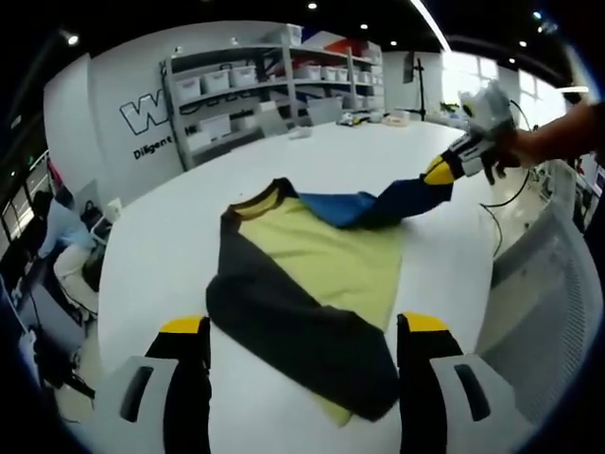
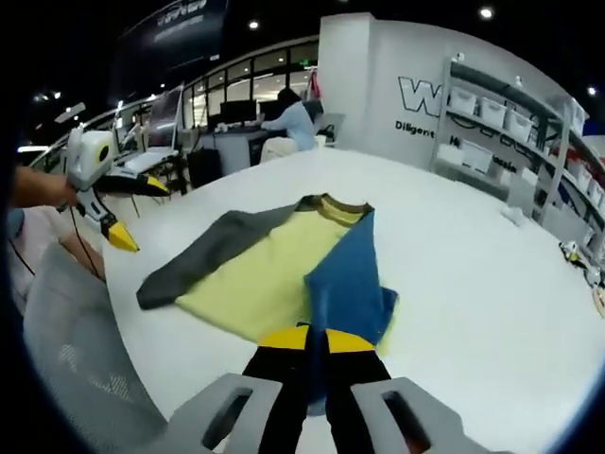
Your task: Fold the garment on the visible template until the final outline fits inside the template.
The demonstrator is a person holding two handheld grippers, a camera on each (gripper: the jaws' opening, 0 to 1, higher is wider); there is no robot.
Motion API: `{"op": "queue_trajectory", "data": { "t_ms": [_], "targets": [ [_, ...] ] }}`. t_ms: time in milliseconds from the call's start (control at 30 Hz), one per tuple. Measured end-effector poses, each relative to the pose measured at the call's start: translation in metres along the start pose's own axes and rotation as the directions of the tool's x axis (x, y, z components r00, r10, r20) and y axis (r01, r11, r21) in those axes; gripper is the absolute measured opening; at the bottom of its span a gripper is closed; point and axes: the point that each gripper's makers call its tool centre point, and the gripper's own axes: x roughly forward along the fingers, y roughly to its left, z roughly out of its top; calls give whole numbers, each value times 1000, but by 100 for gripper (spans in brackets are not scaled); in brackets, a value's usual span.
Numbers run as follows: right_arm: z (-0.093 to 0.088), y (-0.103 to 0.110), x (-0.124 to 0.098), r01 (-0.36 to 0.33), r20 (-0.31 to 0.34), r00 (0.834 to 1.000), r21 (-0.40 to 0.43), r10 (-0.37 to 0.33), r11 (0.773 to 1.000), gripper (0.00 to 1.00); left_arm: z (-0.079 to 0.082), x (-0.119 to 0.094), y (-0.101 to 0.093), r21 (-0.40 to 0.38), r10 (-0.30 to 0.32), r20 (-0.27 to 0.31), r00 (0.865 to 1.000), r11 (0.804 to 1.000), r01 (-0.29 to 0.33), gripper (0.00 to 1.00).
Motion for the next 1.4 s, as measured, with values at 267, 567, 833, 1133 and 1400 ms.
{"op": "queue_trajectory", "data": {
  "t_ms": [267,567,833,1133,1400],
  "targets": [
    [33,-49,-7,76,47,996,-20,-75,997,0,4,5,0,0,-5,5,1000,1000,5,77],
    [64,-100,-10,149,78,986,-54,-145,987,0,3,8,-2,-4,-4,2,1000,1000,4,77],
    [78,-134,-7,195,88,978,-63,-189,979,0,4,8,3,-18,18,-5,1000,1000,-18,77],
    [75,-183,2,271,64,962,-84,-266,959,0,8,11,4,-13,35,-24,999,999,-36,77],
    [72,-229,11,317,42,948,-80,-315,945,0,7,18,3,-13,42,-52,998,999,-43,76]
  ]
}}
